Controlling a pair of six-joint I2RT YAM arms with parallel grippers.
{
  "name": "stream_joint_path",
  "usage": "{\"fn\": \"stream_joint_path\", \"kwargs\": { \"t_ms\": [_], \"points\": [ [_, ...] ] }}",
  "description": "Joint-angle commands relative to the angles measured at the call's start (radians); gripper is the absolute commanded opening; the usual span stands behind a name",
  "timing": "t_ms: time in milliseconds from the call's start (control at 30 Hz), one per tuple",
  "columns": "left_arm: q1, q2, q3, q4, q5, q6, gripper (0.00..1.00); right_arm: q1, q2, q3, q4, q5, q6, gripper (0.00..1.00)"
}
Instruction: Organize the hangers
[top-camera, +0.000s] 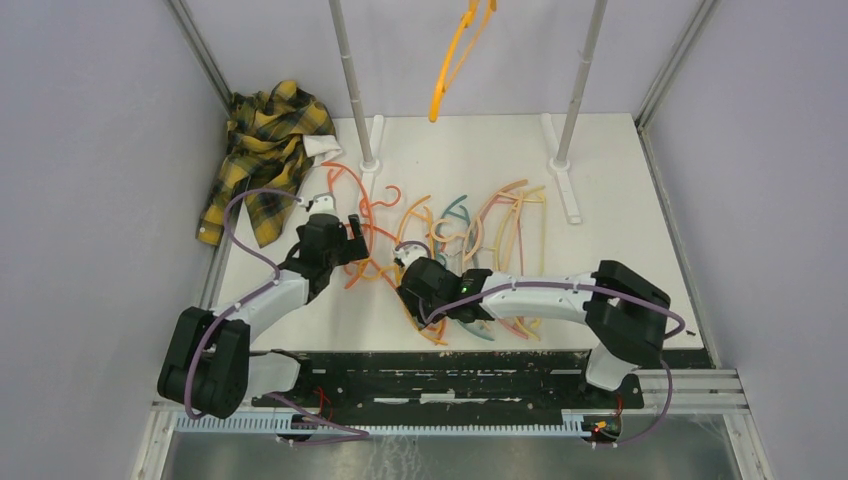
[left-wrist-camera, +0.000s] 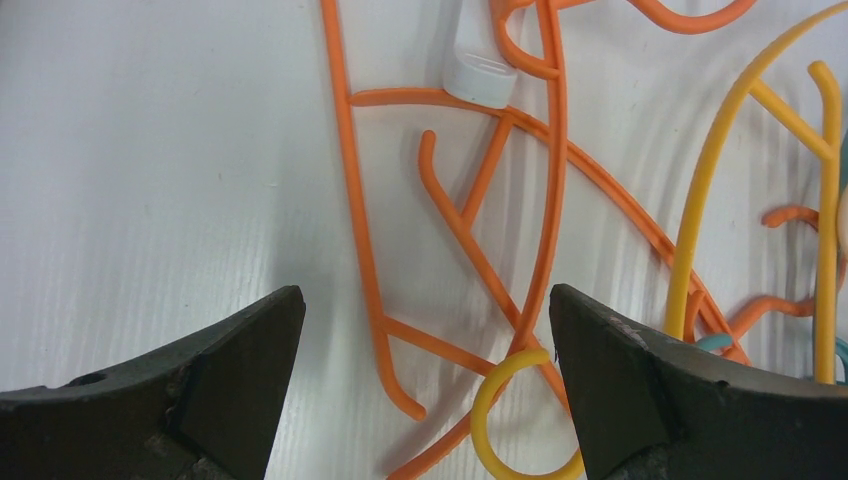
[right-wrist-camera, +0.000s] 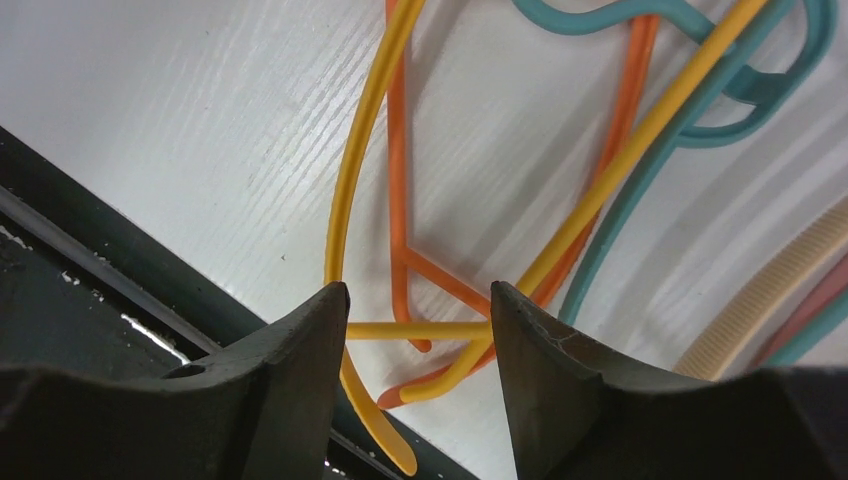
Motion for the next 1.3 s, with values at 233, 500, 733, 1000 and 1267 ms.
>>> {"fn": "stream_joint_path", "kwargs": {
  "t_ms": [233,500,733,1000,1267],
  "points": [
    [0.013,-0.039,0.012,-0.019,-0.056,-0.041,0.99,0.019,0.123,0.102,0.038,-0.027,-0.013,0.60],
    [0.013,-0.040,0.003,-0.011,-0.051,-0.043,0.99,0.051,0.079,0.105,0.004,0.042,-0.015,0.58],
    [0.013,-0.037,-0.003,-0.008,-0.048,-0.048,0.99,0.099,0.030,0.145,-0.041,0.097,-0.042,0.60],
    [0.013,-0.036,-0.006,-0.006,-0.043,-0.048,0.99,0.126,0.088,0.175,-0.034,0.092,-0.044,0.61],
    [0.013,-0.043,-0.011,-0.002,-0.040,-0.047,0.99,0.129,0.168,0.185,-0.027,0.098,-0.040,0.56]
  ]
}}
